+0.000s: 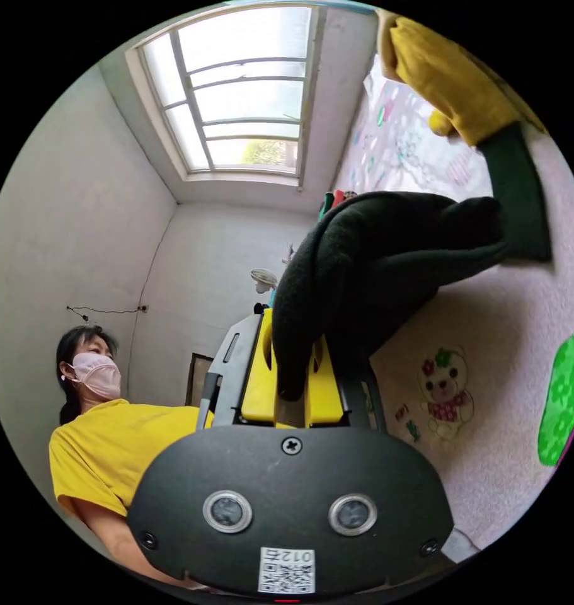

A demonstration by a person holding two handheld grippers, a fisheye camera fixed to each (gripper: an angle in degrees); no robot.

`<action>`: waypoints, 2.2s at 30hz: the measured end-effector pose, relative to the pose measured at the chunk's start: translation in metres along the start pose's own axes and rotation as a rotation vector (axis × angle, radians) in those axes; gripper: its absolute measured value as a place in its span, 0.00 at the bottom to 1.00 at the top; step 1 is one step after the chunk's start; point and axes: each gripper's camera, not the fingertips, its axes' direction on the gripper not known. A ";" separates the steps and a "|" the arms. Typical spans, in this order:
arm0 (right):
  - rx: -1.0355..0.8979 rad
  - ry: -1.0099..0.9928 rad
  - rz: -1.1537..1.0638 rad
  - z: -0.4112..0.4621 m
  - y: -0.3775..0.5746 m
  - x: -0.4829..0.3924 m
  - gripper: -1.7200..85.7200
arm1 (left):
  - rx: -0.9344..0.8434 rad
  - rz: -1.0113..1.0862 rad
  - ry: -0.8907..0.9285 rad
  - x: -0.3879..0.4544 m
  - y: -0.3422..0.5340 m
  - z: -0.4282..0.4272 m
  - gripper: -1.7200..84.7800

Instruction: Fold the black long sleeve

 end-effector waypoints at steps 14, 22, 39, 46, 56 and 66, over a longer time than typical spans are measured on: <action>-0.267 0.157 -0.337 0.271 -0.209 -0.036 0.05 | 0.125 0.388 -0.201 0.125 -0.185 0.011 0.15; -0.437 0.175 -0.557 0.538 -0.376 -0.047 0.04 | 0.506 0.560 -0.465 0.185 -0.285 -0.020 0.15; -0.605 0.425 -0.394 0.737 -0.481 0.208 0.03 | 0.498 0.372 -0.972 0.132 -0.330 0.012 0.15; -0.627 0.307 -0.339 0.706 -0.529 0.239 0.04 | 0.434 0.423 -1.042 0.162 -0.299 0.038 0.15; -0.385 0.015 0.044 0.608 -0.512 0.405 0.11 | 0.315 0.384 -1.181 0.113 -0.237 0.080 0.14; -0.114 0.327 -0.439 0.583 -0.521 0.298 0.05 | 0.254 0.825 -1.537 0.178 -0.143 0.177 0.03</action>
